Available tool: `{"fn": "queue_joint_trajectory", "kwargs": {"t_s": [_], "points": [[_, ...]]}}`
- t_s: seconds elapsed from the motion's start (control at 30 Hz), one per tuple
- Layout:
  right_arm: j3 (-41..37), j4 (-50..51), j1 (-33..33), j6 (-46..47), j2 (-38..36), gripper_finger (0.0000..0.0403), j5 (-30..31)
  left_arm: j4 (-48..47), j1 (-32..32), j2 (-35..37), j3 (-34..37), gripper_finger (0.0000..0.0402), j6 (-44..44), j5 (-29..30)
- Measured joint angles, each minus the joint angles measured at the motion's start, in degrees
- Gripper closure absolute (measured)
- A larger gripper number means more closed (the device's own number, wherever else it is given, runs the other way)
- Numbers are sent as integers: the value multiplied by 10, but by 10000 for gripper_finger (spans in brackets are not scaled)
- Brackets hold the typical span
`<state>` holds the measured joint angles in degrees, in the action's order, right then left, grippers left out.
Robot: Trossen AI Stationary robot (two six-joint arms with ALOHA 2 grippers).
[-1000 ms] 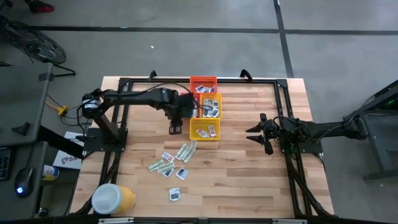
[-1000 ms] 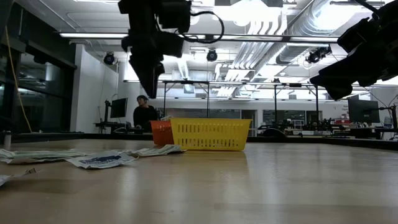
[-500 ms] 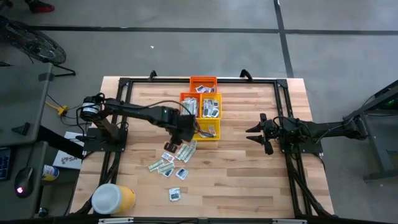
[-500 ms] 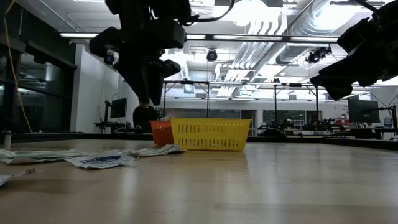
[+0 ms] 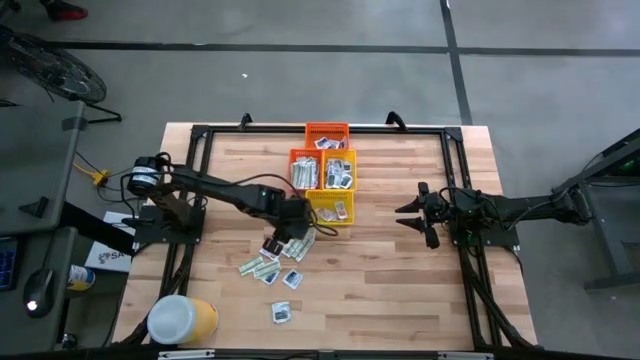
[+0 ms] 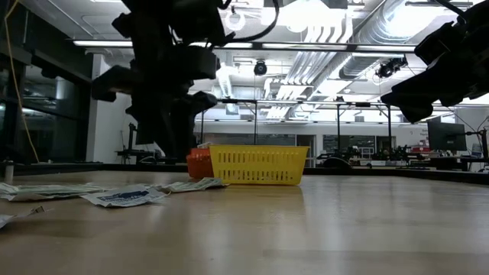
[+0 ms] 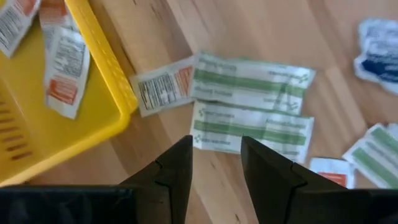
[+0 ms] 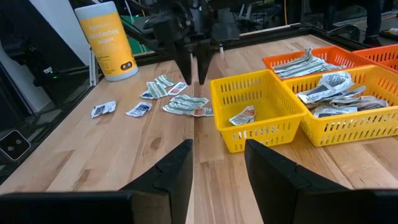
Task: Pick & Place First Aid Supplies
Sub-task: Put the bandage into the bottom orange bin
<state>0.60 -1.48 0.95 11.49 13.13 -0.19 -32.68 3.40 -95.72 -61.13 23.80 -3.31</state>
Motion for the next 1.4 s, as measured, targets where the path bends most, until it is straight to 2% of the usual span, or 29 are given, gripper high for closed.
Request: {"fn": "queue_joint_trajectory", "kwargs": {"t_s": [0.23,0.63,0.83,1.0,1.23,1.4], "points": [[0,0,0,0,0,263,0,32,0,-3,12,268,8,9],[0,0,0,0,0,263,0,51,0,-72,12,268,18,9],[0,0,0,0,0,263,0,48,-1,-94,10,271,29,-20],[0,0,0,0,0,263,0,41,0,-104,10,305,8,-24],[0,0,0,0,0,263,0,12,0,-98,10,388,-45,-24],[0,0,0,0,0,263,0,-37,0,-80,2,393,-109,-24]]}}
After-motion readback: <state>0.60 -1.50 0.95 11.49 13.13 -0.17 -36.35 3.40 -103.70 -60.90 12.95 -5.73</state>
